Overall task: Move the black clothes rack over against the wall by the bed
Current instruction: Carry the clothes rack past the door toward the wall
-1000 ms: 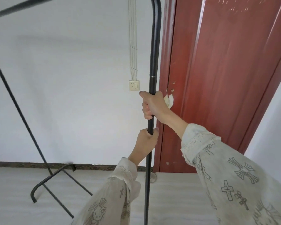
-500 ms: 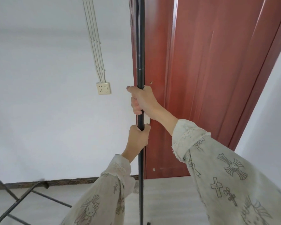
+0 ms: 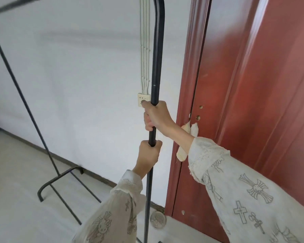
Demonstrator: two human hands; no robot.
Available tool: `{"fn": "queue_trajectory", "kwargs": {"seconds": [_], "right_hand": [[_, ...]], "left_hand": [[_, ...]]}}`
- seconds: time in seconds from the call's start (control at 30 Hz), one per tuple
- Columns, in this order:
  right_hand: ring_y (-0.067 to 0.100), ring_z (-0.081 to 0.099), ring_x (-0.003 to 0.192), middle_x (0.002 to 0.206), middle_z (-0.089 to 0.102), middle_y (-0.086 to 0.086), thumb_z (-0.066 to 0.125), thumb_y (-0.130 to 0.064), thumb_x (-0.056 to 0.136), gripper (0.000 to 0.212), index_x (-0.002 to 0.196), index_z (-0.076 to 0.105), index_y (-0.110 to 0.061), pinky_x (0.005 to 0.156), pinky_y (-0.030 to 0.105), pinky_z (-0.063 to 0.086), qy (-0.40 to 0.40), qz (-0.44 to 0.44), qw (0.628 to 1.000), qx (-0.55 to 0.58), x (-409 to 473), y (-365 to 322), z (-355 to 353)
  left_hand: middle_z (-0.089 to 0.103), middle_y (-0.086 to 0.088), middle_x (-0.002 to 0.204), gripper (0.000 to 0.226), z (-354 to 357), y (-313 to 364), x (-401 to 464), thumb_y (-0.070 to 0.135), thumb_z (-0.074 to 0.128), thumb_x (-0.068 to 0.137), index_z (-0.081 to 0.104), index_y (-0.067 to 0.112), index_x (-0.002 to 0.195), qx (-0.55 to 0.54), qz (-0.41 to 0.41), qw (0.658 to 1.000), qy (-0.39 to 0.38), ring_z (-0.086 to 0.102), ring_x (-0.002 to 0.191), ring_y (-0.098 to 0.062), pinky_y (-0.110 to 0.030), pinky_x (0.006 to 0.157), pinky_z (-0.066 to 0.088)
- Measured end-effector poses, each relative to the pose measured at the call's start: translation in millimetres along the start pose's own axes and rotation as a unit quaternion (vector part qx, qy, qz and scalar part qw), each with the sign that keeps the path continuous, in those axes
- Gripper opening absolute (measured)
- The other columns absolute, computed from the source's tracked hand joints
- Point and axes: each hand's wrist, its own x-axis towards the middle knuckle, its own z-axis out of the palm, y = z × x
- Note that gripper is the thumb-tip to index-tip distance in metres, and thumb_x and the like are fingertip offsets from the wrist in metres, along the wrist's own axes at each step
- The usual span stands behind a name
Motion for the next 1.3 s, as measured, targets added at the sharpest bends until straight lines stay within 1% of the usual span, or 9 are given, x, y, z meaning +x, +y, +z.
{"fn": "queue_trajectory", "kwargs": {"seconds": [0.27, 0.37, 0.47, 0.63, 0.8, 0.97, 1.1, 1.23, 1.3], "right_hand": [[0.013, 0.017, 0.03, 0.033, 0.021, -0.009, 0.046, -0.014, 0.089, 0.046, 0.052, 0.019, -0.021, 0.037, 0.018, 0.018, -0.133, -0.001, 0.99, 0.05, 52, 12, -18], [0.013, 0.014, 0.033, 0.035, 0.018, -0.009, 0.051, -0.018, 0.086, 0.052, 0.046, 0.019, -0.023, 0.039, 0.019, 0.016, -0.189, 0.021, 0.979, 0.068, 74, 20, -24], [0.014, 0.014, 0.035, 0.036, 0.018, -0.007, 0.054, -0.028, 0.087, 0.055, 0.045, 0.02, -0.021, 0.041, 0.022, 0.015, -0.253, 0.046, 0.963, 0.077, 100, 32, -31], [0.013, 0.012, 0.033, 0.036, 0.016, -0.008, 0.054, -0.033, 0.089, 0.059, 0.044, 0.017, -0.023, 0.039, 0.021, 0.014, -0.307, 0.047, 0.947, 0.083, 133, 42, -26], [0.012, 0.015, 0.031, 0.034, 0.018, -0.009, 0.053, -0.032, 0.09, 0.062, 0.038, 0.019, -0.025, 0.036, 0.02, 0.018, -0.352, 0.043, 0.931, 0.085, 148, 46, -7], [0.011, 0.018, 0.029, 0.032, 0.022, -0.01, 0.052, -0.033, 0.091, 0.062, 0.037, 0.023, -0.025, 0.037, 0.019, 0.02, -0.417, 0.043, 0.904, 0.08, 146, 44, 22], [0.01, 0.021, 0.029, 0.03, 0.026, -0.01, 0.051, -0.03, 0.093, 0.06, 0.038, 0.027, -0.023, 0.036, 0.018, 0.021, -0.478, 0.033, 0.873, 0.086, 137, 44, 40], [0.009, 0.022, 0.027, 0.03, 0.028, -0.01, 0.049, -0.026, 0.095, 0.058, 0.041, 0.028, -0.021, 0.034, 0.019, 0.021, -0.528, 0.024, 0.842, 0.104, 140, 43, 47], [0.009, 0.022, 0.027, 0.03, 0.028, -0.01, 0.048, -0.026, 0.095, 0.059, 0.04, 0.028, -0.021, 0.035, 0.018, 0.021, -0.542, 0.019, 0.833, 0.107, 143, 43, 51]], "left_hand": [[0.019, 0.007, 0.041, 0.04, 15, -1, 39, 0.006, 0.045, 0.077, 0.021, 0.022, 0.049, -0.008, -0.015, 0.994, 0.103, 0.014, 0.037, -0.013, -0.019, 0.037, 0.016], [0.02, 0.006, 0.041, 0.041, 18, -3, 57, 0.005, 0.045, 0.078, 0.022, 0.022, 0.049, -0.008, -0.009, 0.992, 0.123, 0.014, 0.036, -0.013, -0.018, 0.037, 0.017], [0.021, 0.007, 0.039, 0.042, 19, -6, 83, 0.005, 0.045, 0.08, 0.022, 0.021, 0.049, -0.007, -0.002, 0.992, 0.13, 0.015, 0.034, -0.012, -0.017, 0.035, 0.018], [0.024, 0.007, 0.035, 0.044, 8, -9, 116, 0.004, 0.045, 0.081, 0.023, 0.02, 0.046, -0.001, -0.004, 0.989, 0.146, 0.017, 0.031, -0.013, -0.018, 0.037, 0.017], [0.026, 0.007, 0.033, 0.045, -11, -12, 125, 0.006, 0.045, 0.082, 0.026, 0.02, 0.044, -0.002, -0.017, 0.979, 0.202, 0.017, 0.031, -0.013, -0.021, 0.04, 0.015], [0.031, 0.005, 0.027, 0.052, -32, -11, 116, 0.004, 0.043, 0.082, 0.03, 0.022, 0.035, 0.048, -0.012, 0.949, 0.311, 0.024, 0.025, -0.014, -0.021, 0.037, 0.024], [0.036, 0.003, 0.027, 0.042, -41, -10, 100, 0.006, 0.044, 0.08, 0.034, 0.014, 0.04, 0.09, -0.018, 0.899, 0.428, 0.032, 0.027, -0.017, -0.029, 0.042, 0.028], [0.038, 0.003, 0.036, 0.034, -37, -8, 93, 0.01, 0.047, 0.084, 0.037, 0.014, 0.052, 0.101, -0.007, 0.876, 0.472, 0.036, 0.031, -0.009, -0.024, 0.04, 0.036], [0.039, 0.003, 0.039, 0.035, -38, -7, 93, 0.014, 0.048, 0.086, 0.038, 0.015, 0.052, 0.114, -0.01, 0.87, 0.479, 0.038, 0.033, -0.009, -0.021, 0.042, 0.039]]}}
